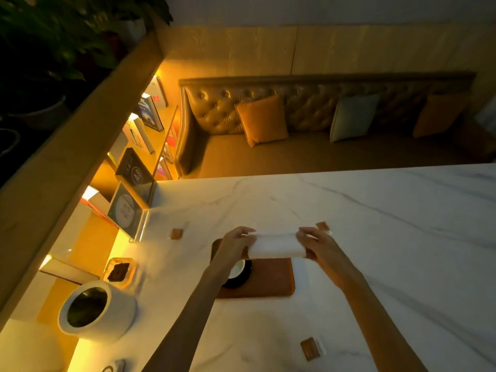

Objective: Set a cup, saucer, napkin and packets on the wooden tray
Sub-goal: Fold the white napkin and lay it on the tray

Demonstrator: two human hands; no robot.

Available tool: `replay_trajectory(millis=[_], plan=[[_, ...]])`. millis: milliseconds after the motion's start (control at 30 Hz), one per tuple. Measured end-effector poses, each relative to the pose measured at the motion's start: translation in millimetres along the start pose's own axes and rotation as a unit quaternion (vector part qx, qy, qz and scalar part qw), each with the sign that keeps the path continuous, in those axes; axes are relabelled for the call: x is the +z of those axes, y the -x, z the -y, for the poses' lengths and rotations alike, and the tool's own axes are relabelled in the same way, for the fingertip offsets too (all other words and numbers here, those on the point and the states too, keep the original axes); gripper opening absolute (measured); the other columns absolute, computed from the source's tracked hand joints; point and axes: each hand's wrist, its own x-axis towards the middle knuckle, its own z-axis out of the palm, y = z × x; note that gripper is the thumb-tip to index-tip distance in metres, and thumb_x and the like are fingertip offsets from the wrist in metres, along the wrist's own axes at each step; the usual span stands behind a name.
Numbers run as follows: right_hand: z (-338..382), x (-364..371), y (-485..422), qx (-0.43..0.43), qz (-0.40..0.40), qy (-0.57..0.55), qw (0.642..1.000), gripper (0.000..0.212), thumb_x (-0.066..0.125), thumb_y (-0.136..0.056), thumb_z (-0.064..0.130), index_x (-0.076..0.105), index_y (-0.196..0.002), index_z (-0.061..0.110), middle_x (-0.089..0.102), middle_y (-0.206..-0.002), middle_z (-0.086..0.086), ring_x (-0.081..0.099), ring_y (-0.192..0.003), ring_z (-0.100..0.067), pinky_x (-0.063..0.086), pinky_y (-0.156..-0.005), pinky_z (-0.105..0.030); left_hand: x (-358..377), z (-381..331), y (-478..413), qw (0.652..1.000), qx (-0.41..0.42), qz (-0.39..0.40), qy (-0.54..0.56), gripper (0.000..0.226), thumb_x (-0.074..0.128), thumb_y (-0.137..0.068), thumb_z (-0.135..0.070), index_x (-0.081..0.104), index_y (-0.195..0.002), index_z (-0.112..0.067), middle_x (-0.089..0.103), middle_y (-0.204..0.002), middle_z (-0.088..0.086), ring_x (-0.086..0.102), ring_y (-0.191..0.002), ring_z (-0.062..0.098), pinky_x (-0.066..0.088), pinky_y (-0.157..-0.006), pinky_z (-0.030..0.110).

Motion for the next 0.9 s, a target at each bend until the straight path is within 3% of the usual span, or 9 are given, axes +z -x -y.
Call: replay_trajectory(millis=[100, 200, 300, 367, 467, 600, 900], plan=[[-47.2, -9.4, -20.6, 0.061, -0.002, 0.023, 0.998, 0.019, 0.065, -0.089, 0.023, 0.066, -0.107, 0.02, 0.069, -0.098, -0.006, 0.072, -0.082, -0.011, 0.058, -0.066, -0.022, 10.8, 47.3, -24.4, 0.998, -0.051, -0.019, -0.043, 0.014, 0.054, -0.096, -0.016, 0.068, -0.099, -0.018, 0.063, -0.103, 0.005, 0.061, -0.099, 0.025, 0.056, -0.085, 0.045], [-90.0, -17.1, -39.8, 0.125, 0.012, 0.05, 0.991, 0.03, 0.061, -0.091, 0.023, 0.06, -0.119, 0.013, 0.069, -0.1, -0.01, 0.071, -0.087, -0.018, 0.058, -0.073, -0.027, 21.7, 91.1, -49.8, 0.989, -0.091, -0.036, -0.112, 0.024, 0.052, -0.096, -0.018, 0.064, -0.117, -0.014, 0.06, -0.11, 0.003, 0.057, -0.106, 0.024, 0.053, -0.097, 0.048], [-121.9, -21.8, -62.0, 0.177, -0.007, 0.068, 0.982, 0.031, 0.059, -0.093, 0.019, 0.059, -0.123, 0.01, 0.066, -0.112, -0.014, 0.067, -0.099, -0.026, 0.057, -0.084, -0.035, 32.7, 124.3, -74.8, 0.979, -0.128, -0.061, -0.148, 0.019, 0.054, -0.095, -0.018, 0.059, -0.112, -0.014, 0.056, -0.109, 0.002, 0.054, -0.101, 0.019, 0.052, -0.093, 0.039], [-139.7, -22.3, -77.2, 0.193, -0.023, 0.082, 0.978, 0.031, 0.059, -0.093, 0.017, 0.059, -0.122, 0.008, 0.064, -0.115, -0.016, 0.066, -0.096, -0.026, 0.058, -0.078, -0.031, 39.6, 142.8, -89.0, 0.974, -0.147, -0.069, -0.156, 0.015, 0.054, -0.095, -0.017, 0.056, -0.109, -0.014, 0.056, -0.11, 0.004, 0.052, -0.097, 0.016, 0.046, -0.085, 0.031], [-163.8, -22.4, -95.5, 0.2, -0.047, 0.11, 0.973, 0.029, 0.06, -0.092, 0.013, 0.06, -0.119, 0.005, 0.062, -0.116, -0.018, 0.063, -0.091, -0.024, 0.057, -0.066, -0.025, 48.5, 166.7, -106.6, 0.964, -0.18, -0.087, -0.175, 0.023, 0.052, -0.097, -0.016, 0.057, -0.119, -0.01, 0.059, -0.117, 0.007, 0.054, -0.099, 0.017, 0.044, -0.085, 0.028], [-190.5, -18.6, -107.3, 0.196, -0.06, 0.19, 0.96, 0.026, 0.06, -0.091, 0.012, 0.062, -0.116, 0.005, 0.063, -0.115, -0.019, 0.063, -0.1, -0.032, 0.057, -0.087, -0.044, 54.9, 191.9, -118.0, 0.945, -0.214, -0.124, -0.214, 0.027, 0.051, -0.098, -0.016, 0.06, -0.122, -0.008, 0.063, -0.119, 0.01, 0.06, -0.109, 0.025, 0.049, -0.092, 0.035], [-214.2, -5.6, -107.5, 0.121, -0.092, 0.271, 0.951, 0.027, 0.057, -0.094, 0.022, 0.063, -0.117, 0.01, 0.067, -0.115, -0.011, 0.059, -0.1, -0.018, 0.049, -0.082, -0.025, 64.1, 212.9, -112.3, 0.939, -0.182, -0.187, -0.226, 0.026, 0.048, -0.101, -0.02, 0.059, -0.123, -0.009, 0.065, -0.115, 0.008, 0.061, -0.108, 0.023, 0.047, -0.09, 0.029]])
